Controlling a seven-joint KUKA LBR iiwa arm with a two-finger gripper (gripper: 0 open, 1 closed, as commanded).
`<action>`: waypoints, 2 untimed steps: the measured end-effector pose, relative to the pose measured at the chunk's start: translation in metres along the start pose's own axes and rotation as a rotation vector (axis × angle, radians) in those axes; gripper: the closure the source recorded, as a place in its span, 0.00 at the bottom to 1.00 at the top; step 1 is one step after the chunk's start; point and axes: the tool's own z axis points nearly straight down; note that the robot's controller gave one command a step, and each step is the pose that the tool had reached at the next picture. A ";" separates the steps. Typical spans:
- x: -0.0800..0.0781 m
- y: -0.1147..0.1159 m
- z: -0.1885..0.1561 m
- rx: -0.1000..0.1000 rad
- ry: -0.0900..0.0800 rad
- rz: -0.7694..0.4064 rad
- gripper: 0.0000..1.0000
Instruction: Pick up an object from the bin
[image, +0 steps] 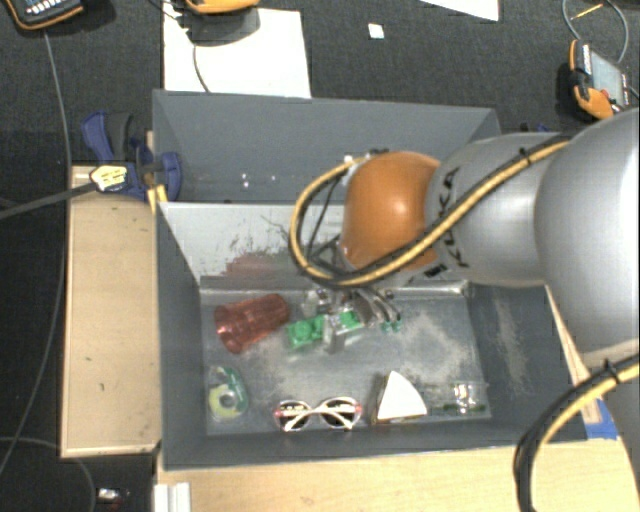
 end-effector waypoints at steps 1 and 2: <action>0.000 0.000 -0.024 0.000 0.000 0.002 1.00; 0.000 0.000 -0.069 -0.001 0.003 0.003 1.00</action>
Offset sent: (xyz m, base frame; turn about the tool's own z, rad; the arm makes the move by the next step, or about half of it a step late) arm -0.0003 -0.0001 0.0866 0.0013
